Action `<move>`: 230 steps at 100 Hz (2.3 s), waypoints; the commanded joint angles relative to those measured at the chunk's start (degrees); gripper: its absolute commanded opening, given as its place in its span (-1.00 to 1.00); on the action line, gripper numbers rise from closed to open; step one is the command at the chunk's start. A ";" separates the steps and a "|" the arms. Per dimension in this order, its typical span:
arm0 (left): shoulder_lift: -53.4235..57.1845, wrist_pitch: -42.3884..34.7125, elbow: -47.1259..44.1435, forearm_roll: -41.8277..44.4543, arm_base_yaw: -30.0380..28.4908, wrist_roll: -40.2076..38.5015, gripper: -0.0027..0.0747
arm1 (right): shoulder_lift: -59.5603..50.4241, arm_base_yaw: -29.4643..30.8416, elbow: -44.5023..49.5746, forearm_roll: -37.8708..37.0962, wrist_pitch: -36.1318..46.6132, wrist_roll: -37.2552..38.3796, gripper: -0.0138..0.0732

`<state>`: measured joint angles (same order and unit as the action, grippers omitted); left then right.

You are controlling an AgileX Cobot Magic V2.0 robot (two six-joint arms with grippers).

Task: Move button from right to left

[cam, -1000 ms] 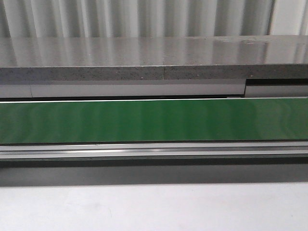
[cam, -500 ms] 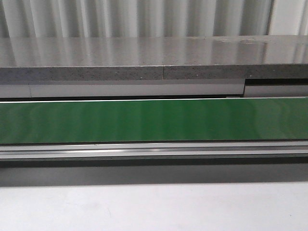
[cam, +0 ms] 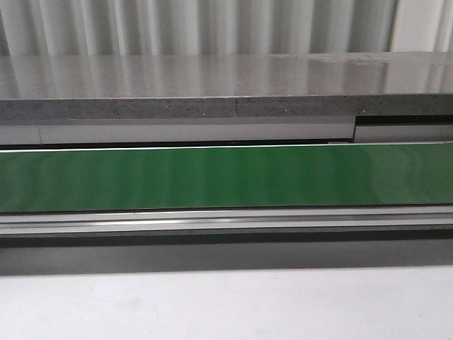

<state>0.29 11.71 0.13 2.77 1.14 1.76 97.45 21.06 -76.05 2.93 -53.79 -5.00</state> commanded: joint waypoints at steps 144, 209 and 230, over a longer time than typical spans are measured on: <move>1.98 -4.61 -1.51 -0.04 0.44 -0.57 -0.98 | -24.92 -15.62 14.68 4.95 6.95 -3.72 -0.84; 1.98 -4.61 -1.51 -0.04 0.44 -0.57 -0.98 | -55.28 -22.02 41.04 4.68 21.13 -3.72 -0.84; 1.98 -4.61 -1.51 -0.04 0.44 -0.57 -0.98 | -66.23 -22.02 46.26 4.69 21.08 -3.72 -0.84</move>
<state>0.29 11.71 0.13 2.77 1.24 1.76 35.37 -0.98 -30.08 7.42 -36.47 -7.97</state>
